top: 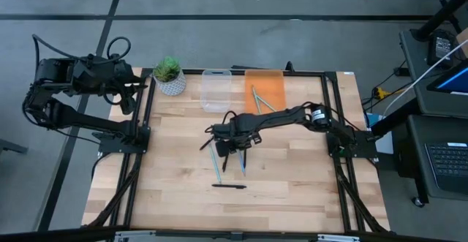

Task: Sort pens & pencils
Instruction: Put the light blue pencil into the orange bin

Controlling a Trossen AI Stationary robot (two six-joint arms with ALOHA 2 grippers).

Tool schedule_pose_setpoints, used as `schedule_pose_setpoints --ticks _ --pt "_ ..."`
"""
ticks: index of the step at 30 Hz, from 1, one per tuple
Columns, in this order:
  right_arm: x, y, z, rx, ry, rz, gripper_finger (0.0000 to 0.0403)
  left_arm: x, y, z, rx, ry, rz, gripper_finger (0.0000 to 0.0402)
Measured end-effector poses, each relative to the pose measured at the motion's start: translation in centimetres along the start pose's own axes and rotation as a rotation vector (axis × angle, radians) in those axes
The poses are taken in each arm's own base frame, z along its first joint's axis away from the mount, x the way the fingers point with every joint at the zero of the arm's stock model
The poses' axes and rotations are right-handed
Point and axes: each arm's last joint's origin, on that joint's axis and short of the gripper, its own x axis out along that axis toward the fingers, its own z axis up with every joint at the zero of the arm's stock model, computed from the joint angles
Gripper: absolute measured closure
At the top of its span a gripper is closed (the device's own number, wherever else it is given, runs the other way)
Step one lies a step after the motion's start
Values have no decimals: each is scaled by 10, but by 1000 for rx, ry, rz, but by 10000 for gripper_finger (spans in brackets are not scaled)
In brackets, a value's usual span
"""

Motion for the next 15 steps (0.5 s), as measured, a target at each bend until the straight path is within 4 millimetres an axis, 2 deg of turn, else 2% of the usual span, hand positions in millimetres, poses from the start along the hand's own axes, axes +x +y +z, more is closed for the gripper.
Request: schedule_pose_setpoints --ticks 5,15 --pt "11 0 1 -8 32 -13 270 0 0 0 0 0 0 315" --pt "13 -2 4 -11 30 -25 270 0 0 0 0 0 0 315"
